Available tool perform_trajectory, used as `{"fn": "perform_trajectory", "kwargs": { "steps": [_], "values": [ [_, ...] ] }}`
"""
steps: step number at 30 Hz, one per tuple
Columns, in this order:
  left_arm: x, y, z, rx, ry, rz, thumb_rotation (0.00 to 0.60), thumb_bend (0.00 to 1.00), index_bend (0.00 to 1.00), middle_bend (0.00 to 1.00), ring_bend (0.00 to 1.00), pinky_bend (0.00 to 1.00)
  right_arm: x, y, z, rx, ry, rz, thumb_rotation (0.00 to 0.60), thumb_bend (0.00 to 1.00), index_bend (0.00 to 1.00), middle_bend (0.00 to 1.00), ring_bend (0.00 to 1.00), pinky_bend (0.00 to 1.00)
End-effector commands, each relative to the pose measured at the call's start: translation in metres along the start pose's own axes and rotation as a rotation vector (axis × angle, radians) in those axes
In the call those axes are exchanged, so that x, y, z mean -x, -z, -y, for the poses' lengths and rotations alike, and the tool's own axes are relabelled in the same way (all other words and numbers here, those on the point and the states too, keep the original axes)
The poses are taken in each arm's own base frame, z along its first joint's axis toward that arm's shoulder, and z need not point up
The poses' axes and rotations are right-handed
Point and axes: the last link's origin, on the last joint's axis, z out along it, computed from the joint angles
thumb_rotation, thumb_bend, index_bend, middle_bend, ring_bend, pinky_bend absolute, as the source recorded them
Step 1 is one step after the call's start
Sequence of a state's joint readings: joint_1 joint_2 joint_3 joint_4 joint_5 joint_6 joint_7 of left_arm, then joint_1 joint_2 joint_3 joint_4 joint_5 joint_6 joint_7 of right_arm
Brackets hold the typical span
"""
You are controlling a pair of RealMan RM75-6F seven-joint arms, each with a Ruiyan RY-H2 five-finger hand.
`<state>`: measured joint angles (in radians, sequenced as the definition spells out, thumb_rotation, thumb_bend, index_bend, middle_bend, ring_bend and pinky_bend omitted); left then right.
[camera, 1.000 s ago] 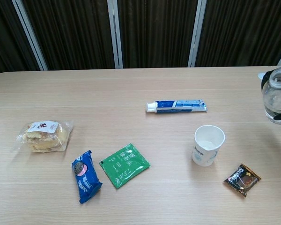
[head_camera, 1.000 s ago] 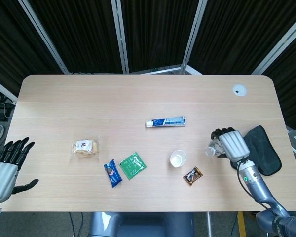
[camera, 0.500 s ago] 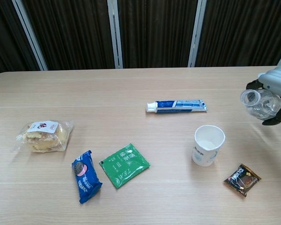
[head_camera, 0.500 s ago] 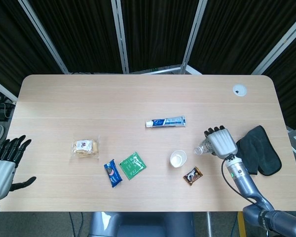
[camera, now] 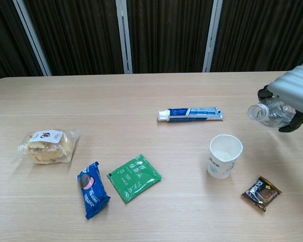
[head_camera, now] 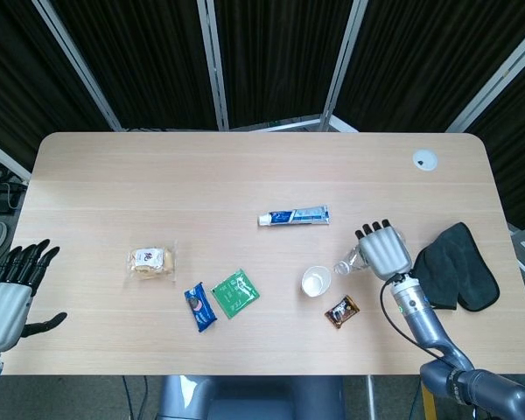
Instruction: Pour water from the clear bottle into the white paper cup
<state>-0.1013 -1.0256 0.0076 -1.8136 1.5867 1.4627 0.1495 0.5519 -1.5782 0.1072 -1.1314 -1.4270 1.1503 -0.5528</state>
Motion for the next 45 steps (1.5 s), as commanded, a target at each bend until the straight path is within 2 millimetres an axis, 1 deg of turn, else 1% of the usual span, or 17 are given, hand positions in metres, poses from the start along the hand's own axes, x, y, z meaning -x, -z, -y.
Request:
{"fn": "perform_trajectory", "kwargs": {
  "steps": [1,14,24,37,45],
  "values": [
    [0.0,0.0,0.0,0.001,0.0,0.0,0.6,0.0,0.0,0.0,0.0,0.0,-0.001,0.0,0.004,0.002,0.013,-0.003,0.6,0.56,0.59,0.67,0.63,0.46],
    [0.0,-0.001,0.0,-0.002,-0.001,0.001,0.6,0.0,0.0,0.0,0.0,0.0,-0.002,-0.001,0.01,0.033,0.117,-0.038,0.6,0.57,0.59,0.68,0.64,0.47],
    [0.0,-0.001,0.0,-0.005,-0.002,0.002,0.6,0.0,0.0,0.0,0.0,0.0,-0.005,-0.002,0.017,0.04,0.155,-0.05,0.6,0.57,0.59,0.68,0.64,0.48],
    [-0.001,-0.002,0.001,-0.007,0.0,0.0,0.6,0.0,0.0,0.0,0.0,0.0,-0.005,-0.004,0.014,0.056,0.231,-0.061,0.6,0.57,0.59,0.68,0.64,0.48],
    [-0.001,-0.002,0.001,-0.008,-0.001,0.0,0.6,0.0,0.0,0.0,0.0,0.0,-0.006,-0.002,0.015,0.058,0.277,-0.083,0.6,0.57,0.59,0.68,0.64,0.48]
  ]
}}
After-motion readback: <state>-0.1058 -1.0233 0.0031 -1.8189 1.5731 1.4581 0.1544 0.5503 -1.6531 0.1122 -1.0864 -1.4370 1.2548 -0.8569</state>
